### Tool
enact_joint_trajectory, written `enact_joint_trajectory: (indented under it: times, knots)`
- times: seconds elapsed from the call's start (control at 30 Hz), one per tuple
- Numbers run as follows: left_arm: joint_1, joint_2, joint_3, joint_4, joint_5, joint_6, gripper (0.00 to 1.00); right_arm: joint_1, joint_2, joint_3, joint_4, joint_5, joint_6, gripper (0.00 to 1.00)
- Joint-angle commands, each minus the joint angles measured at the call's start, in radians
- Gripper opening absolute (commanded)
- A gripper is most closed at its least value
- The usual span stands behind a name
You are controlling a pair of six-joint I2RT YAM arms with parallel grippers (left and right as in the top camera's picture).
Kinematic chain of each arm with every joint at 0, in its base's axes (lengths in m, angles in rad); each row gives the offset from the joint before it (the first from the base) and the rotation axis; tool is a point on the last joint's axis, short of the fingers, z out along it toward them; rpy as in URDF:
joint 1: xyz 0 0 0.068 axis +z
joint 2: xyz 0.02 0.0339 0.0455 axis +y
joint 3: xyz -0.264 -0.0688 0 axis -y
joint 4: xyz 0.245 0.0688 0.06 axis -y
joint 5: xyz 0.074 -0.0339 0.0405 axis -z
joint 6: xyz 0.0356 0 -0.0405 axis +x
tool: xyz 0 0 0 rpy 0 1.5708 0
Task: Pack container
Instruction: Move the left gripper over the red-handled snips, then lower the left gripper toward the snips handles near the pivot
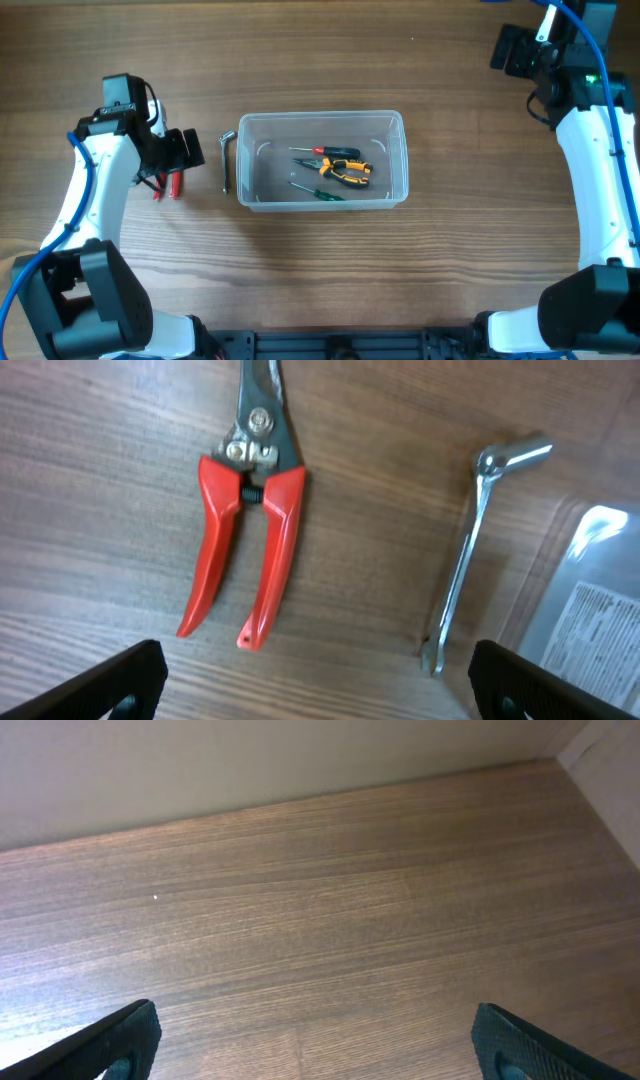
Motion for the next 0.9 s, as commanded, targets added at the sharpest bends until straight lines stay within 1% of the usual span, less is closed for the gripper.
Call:
enact_joint_trajectory:
  times: [0.0,0.23,0.37,0.43,0.87]
  knots:
    - [0.007,0.002,0.015,0.030,0.016,0.031,1.00,0.001,-0.005,0.011,0.003,-0.008,-0.003,1.00]
    - [0.034,0.002,0.015,0.130,0.012,0.035,1.00,0.001,-0.005,0.011,0.003,-0.008,-0.003,1.00]
    - [0.066,0.005,0.015,0.134,0.012,0.036,1.00,0.001,-0.005,0.011,0.003,-0.008,-0.003,1.00]
    - [0.077,0.018,0.015,0.130,0.013,0.060,1.00,0.001,-0.005,0.011,0.003,-0.008,-0.003,1.00]
    - [0.079,0.162,0.015,0.130,0.012,0.059,1.00,0.001,-0.005,0.011,0.003,-0.008,-0.003,1.00]
